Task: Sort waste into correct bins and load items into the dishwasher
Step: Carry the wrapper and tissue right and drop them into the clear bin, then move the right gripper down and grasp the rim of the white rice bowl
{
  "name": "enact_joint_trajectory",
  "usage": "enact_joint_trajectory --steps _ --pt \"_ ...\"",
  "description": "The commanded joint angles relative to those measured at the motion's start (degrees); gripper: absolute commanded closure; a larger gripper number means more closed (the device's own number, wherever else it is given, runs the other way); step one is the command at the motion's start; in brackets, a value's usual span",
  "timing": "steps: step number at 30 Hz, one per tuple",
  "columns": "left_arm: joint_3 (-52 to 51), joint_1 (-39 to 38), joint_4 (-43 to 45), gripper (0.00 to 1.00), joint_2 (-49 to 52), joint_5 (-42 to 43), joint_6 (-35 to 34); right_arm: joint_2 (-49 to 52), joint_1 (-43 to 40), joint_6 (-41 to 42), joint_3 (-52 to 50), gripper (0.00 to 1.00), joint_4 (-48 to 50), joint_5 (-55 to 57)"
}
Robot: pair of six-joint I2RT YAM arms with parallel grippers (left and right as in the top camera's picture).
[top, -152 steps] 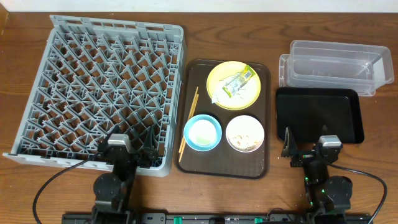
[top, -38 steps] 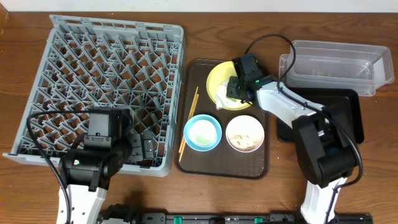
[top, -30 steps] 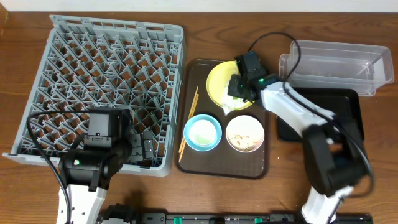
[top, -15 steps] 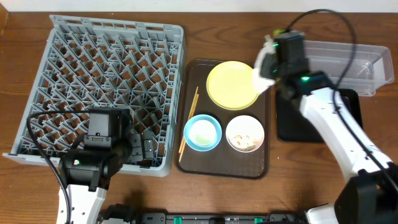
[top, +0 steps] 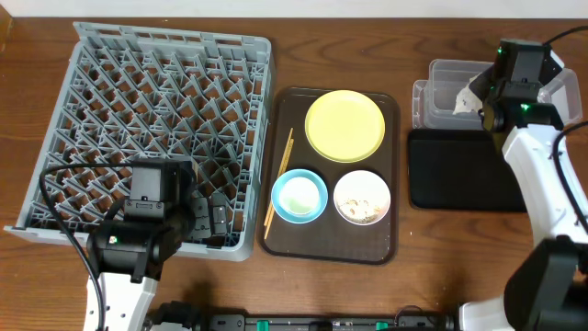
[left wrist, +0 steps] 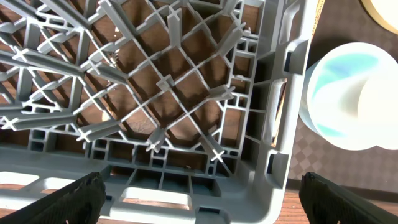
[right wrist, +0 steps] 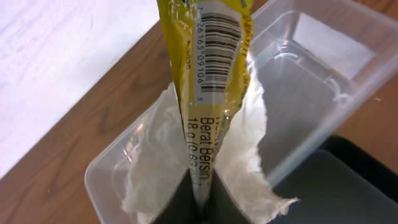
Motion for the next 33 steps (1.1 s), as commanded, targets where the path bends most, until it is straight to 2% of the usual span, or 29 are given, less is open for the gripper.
enact_joint_trajectory --steps 1,2,5,10,13,16,20,25,27,30,33 --pt "1.4 -0.2 -0.4 0.0 -0.1 0.2 -0.3 3.5 -0.5 2.6 0.6 0.79 2.4 -2.6" --pt "1.4 -0.2 -0.5 0.0 -0.1 0.2 -0.3 4.3 -0.5 2.6 0.6 0.62 3.0 -3.1" --pt "1.4 -0.2 -0.7 0.0 -0.1 0.2 -0.3 5.0 -0.5 2.4 0.6 0.34 3.8 -3.7" --pt "1.4 -0.2 -0.7 0.0 -0.1 0.1 -0.3 3.1 -0.5 -6.8 0.6 0.3 4.9 -8.3" --pt "1.4 -0.2 -0.7 0.0 -0.1 0.1 -0.3 -0.1 -0.4 -14.9 0.6 0.35 2.9 -16.8" --pt "1.4 -0.2 -0.7 0.0 -0.1 0.1 -0.3 -4.3 0.0 -25.0 0.6 0.32 -4.7 -31.4" --pt "1.4 -0.2 -0.6 0.0 -0.1 0.1 -0.2 -7.6 2.2 -36.2 0.6 0.31 -17.9 -43.0" --pt "1.4 -0.2 -0.6 0.0 -0.1 0.1 -0.2 -8.2 9.1 -45.8 0.5 0.32 -33.6 -43.5" --pt "1.4 -0.2 -0.6 0.0 -0.1 0.1 -0.2 -8.2 12.9 -47.4 -0.5 0.33 -36.2 -43.5" --pt "1.4 -0.2 -0.6 0.0 0.0 0.1 -0.2 -8.2 19.1 -47.6 -3.0 0.33 -36.1 -41.6" --pt "1.4 -0.2 -0.6 0.0 0.0 0.1 -0.3 -8.2 26.3 -47.6 -7.5 0.4 -31.9 -36.1"
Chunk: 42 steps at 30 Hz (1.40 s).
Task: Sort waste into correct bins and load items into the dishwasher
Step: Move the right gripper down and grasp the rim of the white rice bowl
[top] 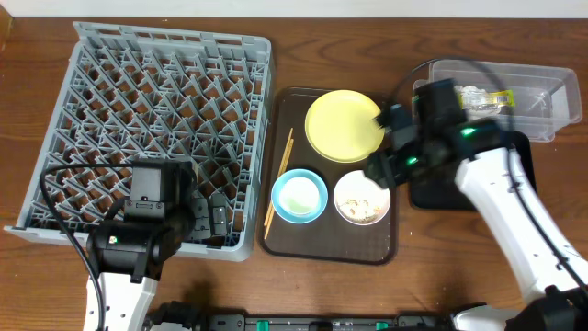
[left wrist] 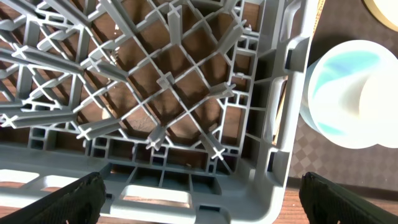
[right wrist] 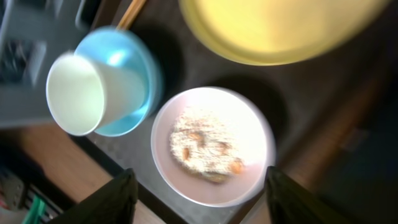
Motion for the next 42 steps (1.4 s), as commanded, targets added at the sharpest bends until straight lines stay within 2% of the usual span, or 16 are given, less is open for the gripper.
enact_joint_trajectory --steps 1,3,10,18,23,28,35,42 --pt "1.4 -0.2 -0.2 0.0 0.0 0.1 -0.2 0.2 6.7 -2.3 -4.6 0.42 3.1 5.0" --pt "1.4 -0.2 -0.2 0.0 0.0 0.1 -0.2 0.2 10.0 -2.0 -7.3 0.46 6.3 7.0" --pt "1.4 -0.2 -0.2 0.0 0.0 0.1 -0.3 0.3 17.2 3.5 -15.2 0.48 16.0 11.7" --pt "1.4 -0.2 -0.2 0.0 0.0 0.1 -0.3 0.4 21.0 8.1 -23.5 0.64 28.0 11.9" --pt "1.4 -0.2 -0.2 0.0 0.0 0.1 -0.3 0.4 22.3 8.8 -27.0 0.69 33.1 12.3" --pt "1.4 -0.2 -0.2 0.0 0.0 0.1 -0.3 0.4 22.6 11.9 -28.9 0.76 34.4 16.8" --pt "1.4 -0.2 -0.2 0.0 0.0 0.1 -0.3 0.4 22.7 13.5 -28.9 0.97 34.4 17.9" --pt "1.4 -0.2 -0.4 0.0 0.0 0.1 -0.3 -0.5 22.6 16.5 -25.9 0.99 30.7 17.9"
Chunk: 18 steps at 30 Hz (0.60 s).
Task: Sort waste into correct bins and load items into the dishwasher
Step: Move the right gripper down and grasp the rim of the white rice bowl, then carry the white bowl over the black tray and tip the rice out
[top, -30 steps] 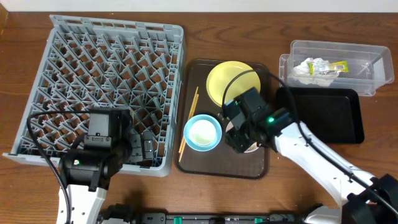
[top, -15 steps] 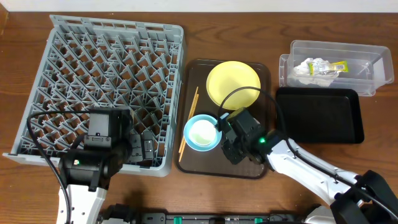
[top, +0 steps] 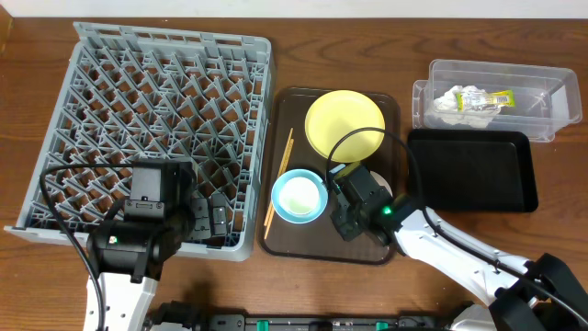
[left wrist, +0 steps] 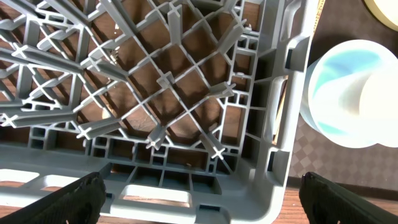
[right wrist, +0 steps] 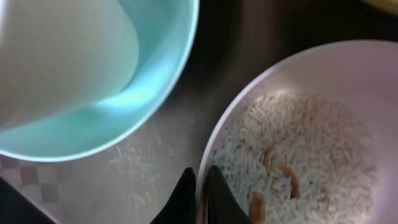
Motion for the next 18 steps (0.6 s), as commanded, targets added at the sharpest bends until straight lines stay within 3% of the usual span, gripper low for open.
enact_joint_trajectory --steps 1,9,18 --pt "1.4 -0.2 -0.3 0.0 0.0 0.1 -0.3 -1.1 0.1 3.8 4.0 0.99 -5.7 -1.4" --pt "1.4 -0.2 -0.3 0.0 0.0 0.1 -0.3 -5.4 -6.1 3.8 17.7 0.99 -17.2 -3.0" --pt "1.4 -0.2 -0.3 0.0 0.0 0.1 -0.3 -6.7 -29.2 3.7 20.1 0.99 -16.8 -24.1"
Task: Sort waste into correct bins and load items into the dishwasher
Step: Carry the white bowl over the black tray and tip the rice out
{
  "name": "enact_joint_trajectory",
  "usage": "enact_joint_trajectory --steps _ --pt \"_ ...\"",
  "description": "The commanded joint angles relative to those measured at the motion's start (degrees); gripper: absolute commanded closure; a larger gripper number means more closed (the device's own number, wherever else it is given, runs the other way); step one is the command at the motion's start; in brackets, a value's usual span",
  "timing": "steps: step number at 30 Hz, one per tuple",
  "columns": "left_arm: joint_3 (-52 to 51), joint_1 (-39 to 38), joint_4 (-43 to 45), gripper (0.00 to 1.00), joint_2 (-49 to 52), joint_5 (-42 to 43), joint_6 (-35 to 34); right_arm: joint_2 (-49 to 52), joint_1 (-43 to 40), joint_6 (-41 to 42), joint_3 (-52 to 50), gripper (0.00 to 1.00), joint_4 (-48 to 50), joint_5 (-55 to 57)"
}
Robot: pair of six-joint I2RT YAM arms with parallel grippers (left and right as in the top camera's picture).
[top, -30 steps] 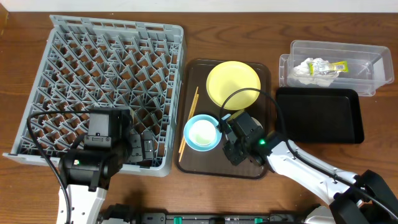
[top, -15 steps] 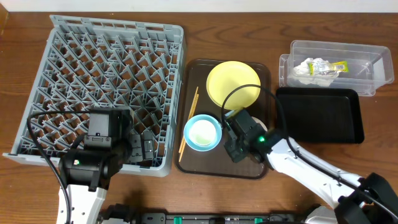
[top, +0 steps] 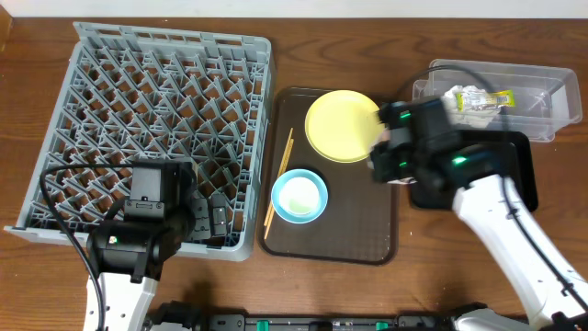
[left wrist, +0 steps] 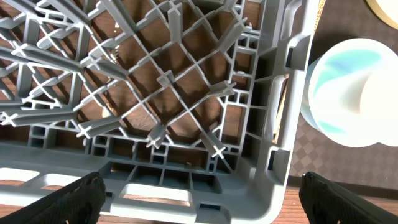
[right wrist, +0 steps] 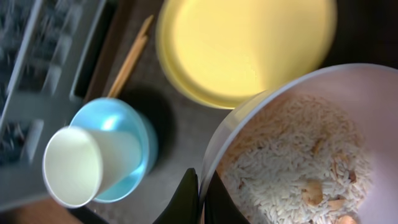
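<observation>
My right gripper (right wrist: 200, 182) is shut on the rim of a pink bowl of rice leftovers (right wrist: 298, 155), held in the air above the right side of the brown tray (top: 331, 241). In the overhead view the right arm (top: 411, 147) hides the bowl. A yellow plate (top: 342, 126), a blue bowl (top: 299, 195) with a white cup (right wrist: 81, 165) lying in it, and chopsticks (top: 278, 184) lie on the tray. My left gripper (left wrist: 202, 208) stands open over the near right corner of the grey dish rack (top: 156, 119), holding nothing.
A clear bin (top: 528, 92) at the back right holds a yellow wrapper and crumpled tissue (top: 473, 97). A black bin (top: 496, 175) sits in front of it, right beside my right arm. The rack fills the left half of the table.
My right gripper, then shut on the pink bowl's rim down on the tray, now holds the bowl lifted and farther back right, near the black bin. The left arm has not moved.
My right gripper held a yellow wrapper and tissue over the clear bin. Then both lay in the bin and the gripper was open over the tray's bowls. Later it was shut on the rice bowl's rim, and now the bowl is off the tray.
</observation>
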Motion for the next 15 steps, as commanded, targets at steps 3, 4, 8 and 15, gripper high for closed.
enact_joint_trajectory --steps 3,4,8,15 --pt "1.4 -0.2 -0.1 0.0 0.0 0.1 -0.3 -0.3 -14.8 0.2 0.9 0.99 0.1 -16.9" --pt "1.4 -0.2 -0.1 0.0 0.0 0.1 -0.3 0.0 -17.9 -0.5 0.9 0.99 0.0 -20.1" --pt "1.4 -0.2 -0.1 0.0 0.0 0.1 -0.3 3.3 -26.1 -1.2 -0.5 0.99 0.1 -31.3" --pt "1.4 -0.2 -0.1 0.0 0.0 0.1 -0.3 12.1 -33.7 -5.5 -1.3 0.99 0.8 -46.8"
